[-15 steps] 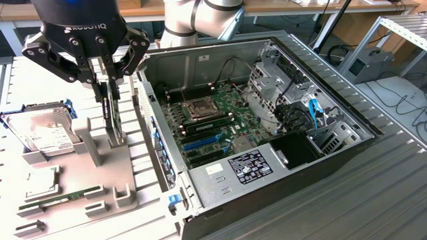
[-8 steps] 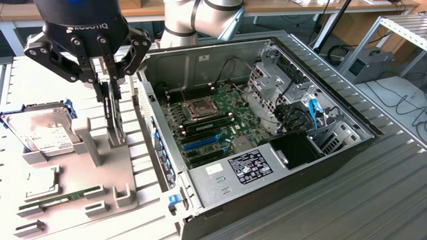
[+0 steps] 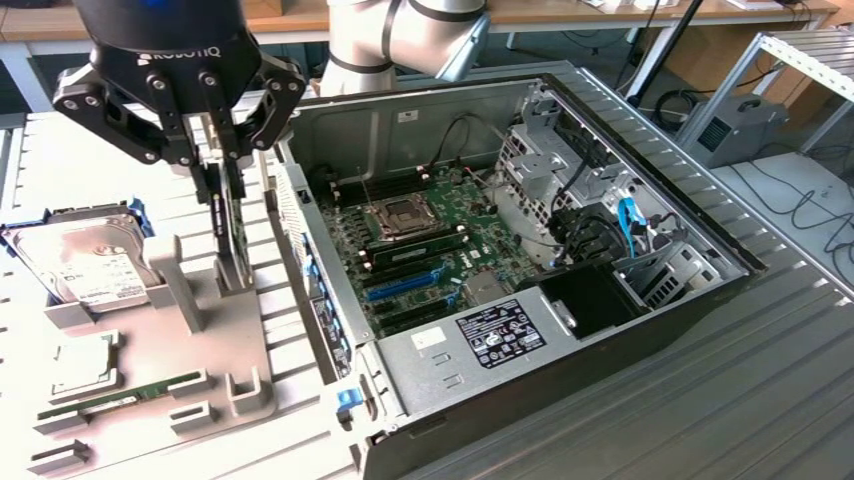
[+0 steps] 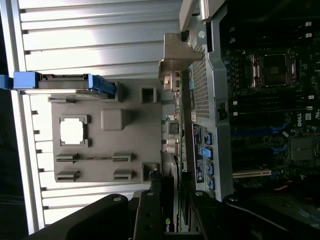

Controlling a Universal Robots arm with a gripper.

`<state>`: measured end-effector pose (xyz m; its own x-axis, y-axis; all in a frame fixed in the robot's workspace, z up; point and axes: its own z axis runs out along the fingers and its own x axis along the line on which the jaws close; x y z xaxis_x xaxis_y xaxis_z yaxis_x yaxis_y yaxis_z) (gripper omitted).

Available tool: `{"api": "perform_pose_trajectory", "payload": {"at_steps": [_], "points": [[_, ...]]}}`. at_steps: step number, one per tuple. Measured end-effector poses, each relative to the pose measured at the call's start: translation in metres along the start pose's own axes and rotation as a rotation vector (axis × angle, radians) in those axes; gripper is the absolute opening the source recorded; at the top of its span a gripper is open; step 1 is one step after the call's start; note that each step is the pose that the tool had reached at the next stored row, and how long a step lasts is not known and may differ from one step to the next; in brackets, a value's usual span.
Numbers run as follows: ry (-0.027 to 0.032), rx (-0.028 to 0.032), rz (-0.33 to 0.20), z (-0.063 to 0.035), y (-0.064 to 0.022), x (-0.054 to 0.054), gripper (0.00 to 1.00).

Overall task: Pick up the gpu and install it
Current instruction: 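Pick up the gpu and move the gpu toward the slot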

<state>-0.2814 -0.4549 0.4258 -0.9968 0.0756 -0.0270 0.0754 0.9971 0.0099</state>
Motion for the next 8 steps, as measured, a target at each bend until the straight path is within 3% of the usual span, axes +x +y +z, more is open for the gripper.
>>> {"api": "perform_pose_trajectory", "payload": {"at_steps": [8], "points": [[-0.0001, -0.0001, 0.000, 0.0001, 0.0002, -0.0027, 0.26]]}}
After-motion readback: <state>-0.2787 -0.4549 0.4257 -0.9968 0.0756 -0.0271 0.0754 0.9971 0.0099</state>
